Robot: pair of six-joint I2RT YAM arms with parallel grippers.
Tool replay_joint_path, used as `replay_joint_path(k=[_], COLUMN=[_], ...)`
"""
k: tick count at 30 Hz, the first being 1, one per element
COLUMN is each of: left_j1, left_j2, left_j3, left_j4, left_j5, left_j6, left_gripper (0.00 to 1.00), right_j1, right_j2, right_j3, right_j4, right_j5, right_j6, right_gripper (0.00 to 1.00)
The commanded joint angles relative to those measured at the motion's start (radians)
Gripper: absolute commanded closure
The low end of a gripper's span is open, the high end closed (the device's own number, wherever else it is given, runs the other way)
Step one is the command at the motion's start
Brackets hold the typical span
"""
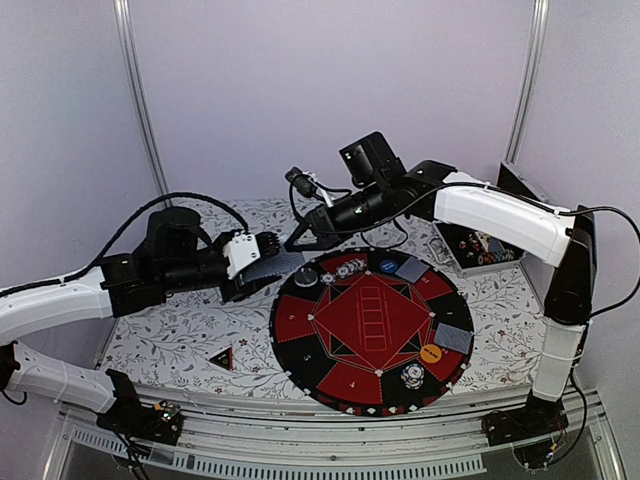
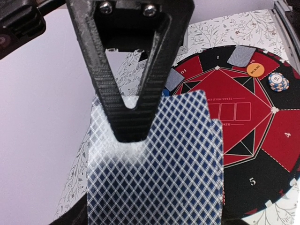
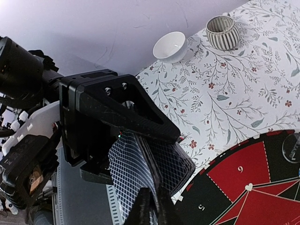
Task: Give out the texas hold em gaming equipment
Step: Pick up the poker card from the face-down deck piles.
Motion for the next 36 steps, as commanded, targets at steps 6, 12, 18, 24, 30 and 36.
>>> replay_joint_path(k=[6,12,18,24,30,36], left_j1=[0.005,0.004,0.004,0.004,0.003,0.004], left_j2=[-0.010,-0.012,-0.012,-0.012,-0.015,-0.015], left_j3=[-0.002,-0.004,-0.005,-0.004,-0.004,-0.005], left_j4=[0.027,0.028,0.026,0.023,0.021,0.021], left_j5=[-0.009,-0.006,-0.006,-0.004,-0.003,-0.002], left_j6=[-0.002,0.000,-0.001,-0.002,-0.001,-0.001], left_gripper=[0.37,0.36,0.36,0.36,0.36,0.36], right_j1=[0.003,0.003,0.003,0.002,0.001,-0.011], right_j2=[0.008,-0.012,-0.014,-0.026,-0.037,-0.050], right_j3=[0.032,0.042,0.071,0.107,0.120,0.122], right_j4=[-0.072,-0.101,-0.153,-0.197,-0.214,-0.208], right_j5=[0.021,0.039,0.063,0.078,0.085,0.071], right_j6=[-0.033,-0.035,-0.040,-0.062,-0.073,-0.082], right_gripper=[0.77,0.97,0.98,0.98,0.97,0.98])
